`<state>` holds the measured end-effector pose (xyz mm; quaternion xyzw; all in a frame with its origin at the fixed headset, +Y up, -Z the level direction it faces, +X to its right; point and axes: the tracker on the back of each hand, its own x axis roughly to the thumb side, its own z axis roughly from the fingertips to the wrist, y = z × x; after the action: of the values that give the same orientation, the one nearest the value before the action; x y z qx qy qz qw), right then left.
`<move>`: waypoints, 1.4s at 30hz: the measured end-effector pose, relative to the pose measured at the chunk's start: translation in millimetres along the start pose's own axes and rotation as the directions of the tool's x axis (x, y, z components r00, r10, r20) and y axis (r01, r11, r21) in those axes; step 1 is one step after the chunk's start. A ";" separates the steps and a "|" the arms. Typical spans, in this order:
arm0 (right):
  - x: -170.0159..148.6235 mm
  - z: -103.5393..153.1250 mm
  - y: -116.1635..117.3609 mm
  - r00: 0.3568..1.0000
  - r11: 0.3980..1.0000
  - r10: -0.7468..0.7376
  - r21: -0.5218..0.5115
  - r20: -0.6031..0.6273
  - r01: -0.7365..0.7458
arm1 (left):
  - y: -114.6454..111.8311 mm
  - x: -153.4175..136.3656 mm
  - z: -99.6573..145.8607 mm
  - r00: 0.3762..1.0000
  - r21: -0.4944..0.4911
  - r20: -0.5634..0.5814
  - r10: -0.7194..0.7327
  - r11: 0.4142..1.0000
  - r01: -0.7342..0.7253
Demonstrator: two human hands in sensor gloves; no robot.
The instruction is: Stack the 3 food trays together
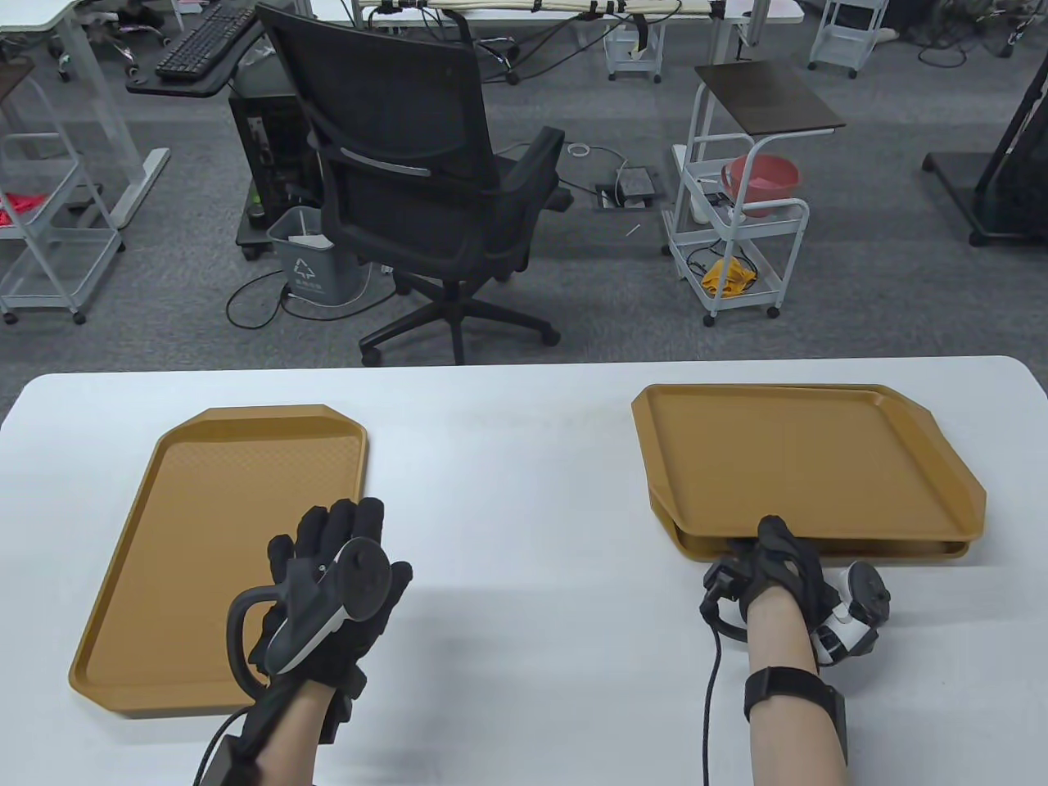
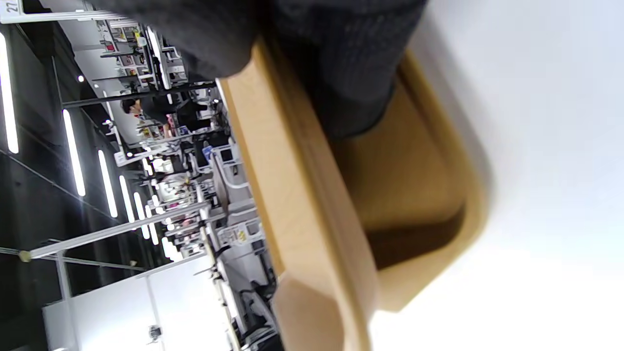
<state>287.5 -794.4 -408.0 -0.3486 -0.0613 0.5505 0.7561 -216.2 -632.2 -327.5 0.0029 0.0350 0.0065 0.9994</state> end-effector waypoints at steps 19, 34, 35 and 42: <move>14.1 9.0 -26.2 0.982 0.982 0.189 -0.012 0.008 -0.189 | 0.6 1.1 0.0 1.000 -0.008 0.012 0.008 1.000 -0.008; 86.2 85.6 34.5 0.500 0.637 0.575 0.030 0.647 -0.771 | 4.4 3.0 4.2 1.000 0.022 0.022 0.016 1.000 -0.016; 90.3 101.1 44.7 0.377 0.546 0.598 -0.016 0.707 -0.837 | 4.8 2.9 4.5 1.000 0.029 0.022 0.017 0.999 -0.017; 88.9 166.4 76.8 0.020 0.313 0.543 -0.180 0.840 -0.932 | 9.4 3.3 8.2 0.999 0.061 0.029 0.023 0.998 -0.025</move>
<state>181.9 -628.5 -354.8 0.1399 -0.0650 0.9520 0.2645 -212.5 -622.8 -319.6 0.0340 0.0210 0.0175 0.9990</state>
